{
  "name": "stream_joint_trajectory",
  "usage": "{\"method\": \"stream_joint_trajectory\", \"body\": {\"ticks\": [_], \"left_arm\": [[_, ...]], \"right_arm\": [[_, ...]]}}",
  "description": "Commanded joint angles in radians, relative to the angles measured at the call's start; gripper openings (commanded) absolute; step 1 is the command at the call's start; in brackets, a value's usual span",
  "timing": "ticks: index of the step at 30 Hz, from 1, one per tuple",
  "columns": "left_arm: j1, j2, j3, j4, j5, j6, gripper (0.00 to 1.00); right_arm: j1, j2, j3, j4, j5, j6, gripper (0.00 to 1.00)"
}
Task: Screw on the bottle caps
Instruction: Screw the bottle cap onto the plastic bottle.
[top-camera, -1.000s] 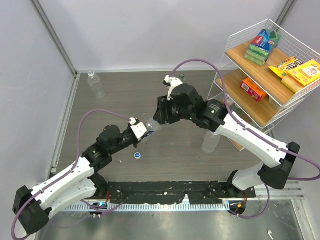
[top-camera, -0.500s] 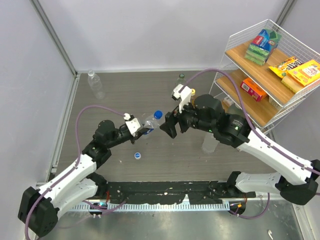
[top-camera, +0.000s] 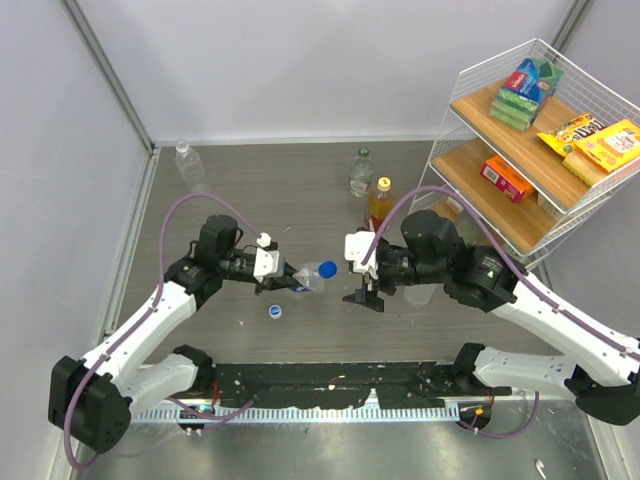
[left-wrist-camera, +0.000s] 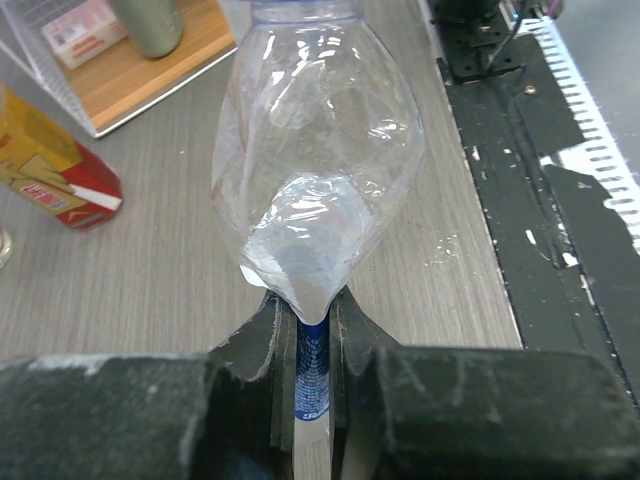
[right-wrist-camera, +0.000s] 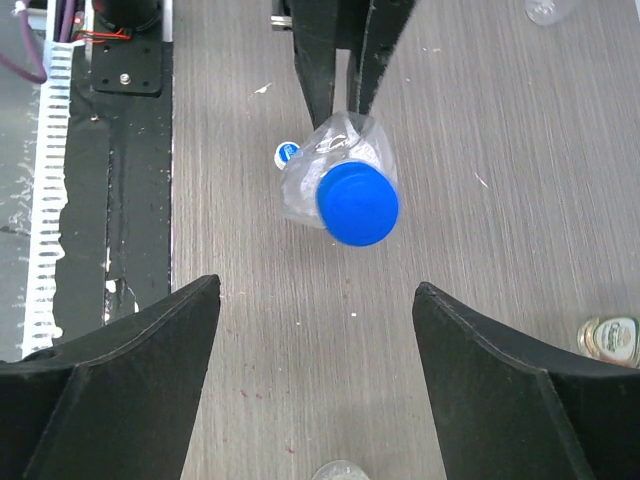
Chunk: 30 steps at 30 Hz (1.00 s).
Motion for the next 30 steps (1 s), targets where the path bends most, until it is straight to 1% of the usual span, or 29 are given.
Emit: {"method": "stream_joint_trajectory", "body": {"ticks": [1, 6, 10, 11, 13, 21, 24, 25, 26, 27, 28, 29, 30], "left_arm": [[0.005, 0.033, 0.064, -0.151, 0.11, 0.121, 0.0], [0.005, 0.036, 0.064, -0.17, 0.108, 0.138, 0.0], [0.005, 0.025, 0.052, -0.145, 0.113, 0.124, 0.0], [0.005, 0.022, 0.051, -0.142, 0.114, 0.126, 0.0], [0.005, 0.017, 0.048, -0.136, 0.114, 0.123, 0.0], [0.005, 0.016, 0.049, -0.121, 0.111, 0.095, 0.0], [0.005, 0.011, 0.049, -0.102, 0.099, 0.075, 0.0], [0.005, 0.007, 0.046, -0.072, 0.087, 0.049, 0.0], [0.005, -0.003, 0.04, -0.032, 0.07, 0.002, 0.0], [0.005, -0.016, 0.031, 0.034, 0.032, -0.064, 0.0], [0.005, -0.032, 0.022, 0.101, -0.022, -0.166, 0.0], [0.005, -0.053, 0.015, 0.146, -0.066, -0.225, 0.0], [0.003, -0.078, 0.008, 0.166, -0.103, -0.248, 0.0]], "right_arm": [[0.001, 0.017, 0.041, 0.037, -0.085, -0.106, 0.82], [0.001, 0.067, 0.079, 0.045, -0.087, -0.112, 0.8], [0.001, 0.107, 0.103, 0.044, -0.122, -0.108, 0.72], [0.0, 0.115, 0.111, 0.043, -0.137, -0.106, 0.6], [0.0, 0.122, 0.116, 0.038, -0.147, -0.103, 0.41], [0.003, 0.138, 0.113, 0.032, -0.16, -0.1, 0.41], [0.003, 0.142, 0.113, 0.025, -0.165, -0.094, 0.38], [0.003, 0.142, 0.111, 0.028, -0.165, -0.085, 0.33], [0.003, 0.145, 0.114, 0.029, -0.159, -0.064, 0.25], [0.003, 0.147, 0.113, 0.023, -0.154, -0.054, 0.24], [0.003, 0.149, 0.11, 0.025, -0.142, -0.024, 0.22], [0.001, 0.152, 0.107, 0.023, -0.133, -0.01, 0.21], [0.001, 0.152, 0.093, 0.025, -0.113, 0.021, 0.18]]}}
